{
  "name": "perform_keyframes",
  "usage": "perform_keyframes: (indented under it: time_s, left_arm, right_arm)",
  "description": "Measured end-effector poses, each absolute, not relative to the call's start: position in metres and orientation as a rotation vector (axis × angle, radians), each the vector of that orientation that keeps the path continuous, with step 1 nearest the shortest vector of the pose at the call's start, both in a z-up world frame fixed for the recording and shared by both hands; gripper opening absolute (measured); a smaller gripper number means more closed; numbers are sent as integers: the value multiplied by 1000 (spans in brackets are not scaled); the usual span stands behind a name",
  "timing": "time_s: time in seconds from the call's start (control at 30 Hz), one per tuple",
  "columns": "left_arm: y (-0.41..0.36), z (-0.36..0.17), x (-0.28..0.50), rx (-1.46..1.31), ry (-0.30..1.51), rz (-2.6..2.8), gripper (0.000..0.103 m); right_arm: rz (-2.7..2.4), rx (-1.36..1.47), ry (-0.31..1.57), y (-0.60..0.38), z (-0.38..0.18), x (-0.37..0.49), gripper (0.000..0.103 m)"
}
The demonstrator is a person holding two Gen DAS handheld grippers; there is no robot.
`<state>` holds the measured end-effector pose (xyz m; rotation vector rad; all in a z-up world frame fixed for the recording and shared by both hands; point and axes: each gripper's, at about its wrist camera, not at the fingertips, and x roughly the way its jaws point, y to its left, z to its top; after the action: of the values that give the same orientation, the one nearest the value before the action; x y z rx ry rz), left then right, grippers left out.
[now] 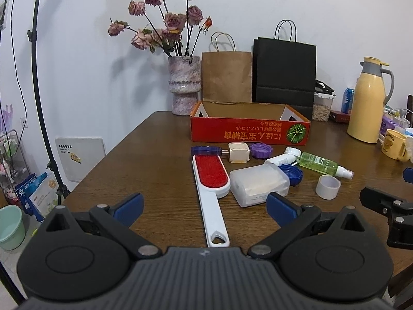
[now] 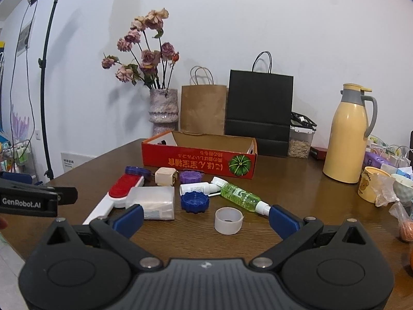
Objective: Organize rigid objects
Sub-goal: 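Move the right tool to the white tape roll while the left tool approaches the lint roller, then close the right gripper on the tape roll while the left gripper grasps the red lint roller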
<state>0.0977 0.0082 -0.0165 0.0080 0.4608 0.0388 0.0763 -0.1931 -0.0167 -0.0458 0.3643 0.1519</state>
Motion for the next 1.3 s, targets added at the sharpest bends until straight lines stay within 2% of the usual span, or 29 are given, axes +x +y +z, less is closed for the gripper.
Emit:
perform_keyframes:
  time_s: [0.53,0.6,1.03,1.07,1.1,1.13,1.17,1.3]
  left_arm:
    - [17,-32,157,-8,528,55,103]
    - [19,-34,165,-10,536,60,103]
    - [23,-45,218,-14,590,85,103]
    - [23,-45,221,-15,593,86,103]
    - [23,-46,224,-16,597,88,103]
    - [23,-47,229,-16,601,90,103]
    - [24,-47,232,-16,605,91,103]
    - [24,-49,247,-15,619,101,103]
  right_arm:
    - [140,-68,462,-194,-40,145,101]
    - [137,-70,479,-197,-43,155,94]
    - [145,-95,649,-210,-77,225,74]
    - [151,-94,659,-210,-79,229,68]
    - [158,-95,670,-211,-81,233,55]
    - [166,-95,677,-211,-81,236,46]
    - [179,-84,679,-212,-81,238,44]
    - [194,-70,659,-214,-78,243,43]
